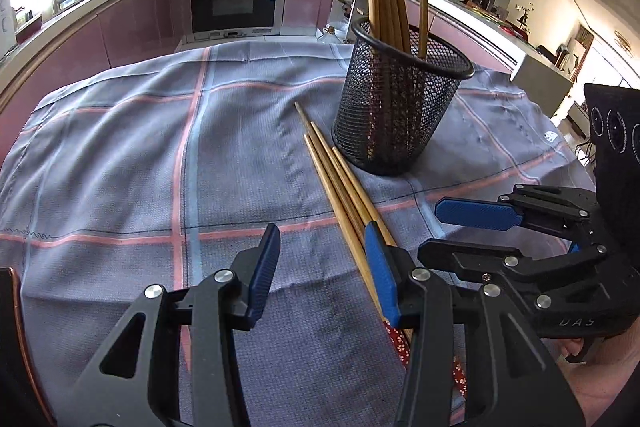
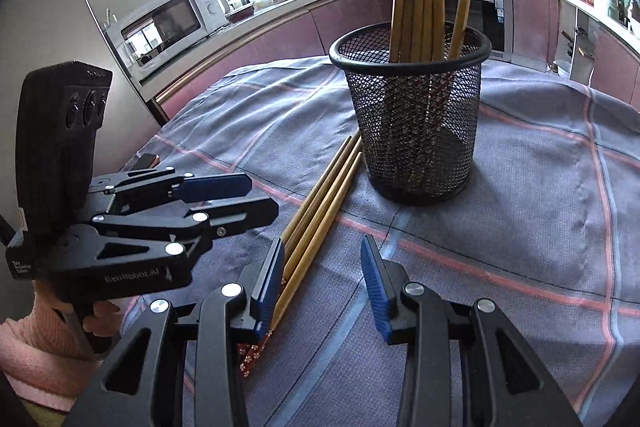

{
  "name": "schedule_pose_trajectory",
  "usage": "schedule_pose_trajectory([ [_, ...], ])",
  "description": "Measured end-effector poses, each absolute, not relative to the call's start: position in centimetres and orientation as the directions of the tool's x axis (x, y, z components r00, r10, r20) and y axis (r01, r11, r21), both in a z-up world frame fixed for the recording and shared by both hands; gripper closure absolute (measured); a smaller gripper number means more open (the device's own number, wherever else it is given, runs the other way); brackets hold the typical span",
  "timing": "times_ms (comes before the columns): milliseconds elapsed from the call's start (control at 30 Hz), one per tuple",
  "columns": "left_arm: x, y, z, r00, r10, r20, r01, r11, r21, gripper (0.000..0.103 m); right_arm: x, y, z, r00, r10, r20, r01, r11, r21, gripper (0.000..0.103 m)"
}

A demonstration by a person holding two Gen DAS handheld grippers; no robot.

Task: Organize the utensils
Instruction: 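Move both open grippers back down to the chopsticks on the cloth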

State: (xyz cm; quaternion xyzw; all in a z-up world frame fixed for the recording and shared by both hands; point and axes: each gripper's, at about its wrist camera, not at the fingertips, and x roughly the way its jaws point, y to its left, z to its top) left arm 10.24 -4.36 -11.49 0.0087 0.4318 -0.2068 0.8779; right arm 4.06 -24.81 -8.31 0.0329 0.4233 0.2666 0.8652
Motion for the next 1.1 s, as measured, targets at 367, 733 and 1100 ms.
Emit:
schedule_pose_trajectory([
  [367,11.2,-5.2,-12.8,0.511,-0.351,-0.785,0.371,0.914,-0.166,0.06,4.2,-24.9,-8.9,0.492,0.484,-0.723,-0.422,0.859,0.288,0.066],
  [733,11.5,-4.5,-12.7,0.495,-0.342,-0.799,0.365,0.916,-0.166,0.076,4.5,-24.5,-9.1,0.494,0.475,-0.728,-0.424,0.863,0.275,0.066],
  [1100,12.1,-4.0,-12.9,0.494,-0.346,-0.798,0.348,0.92,-0.183,0.078,5.8,-22.7,-9.8,0.51,0.412,-0.755,-0.418,0.886,0.201,0.071],
])
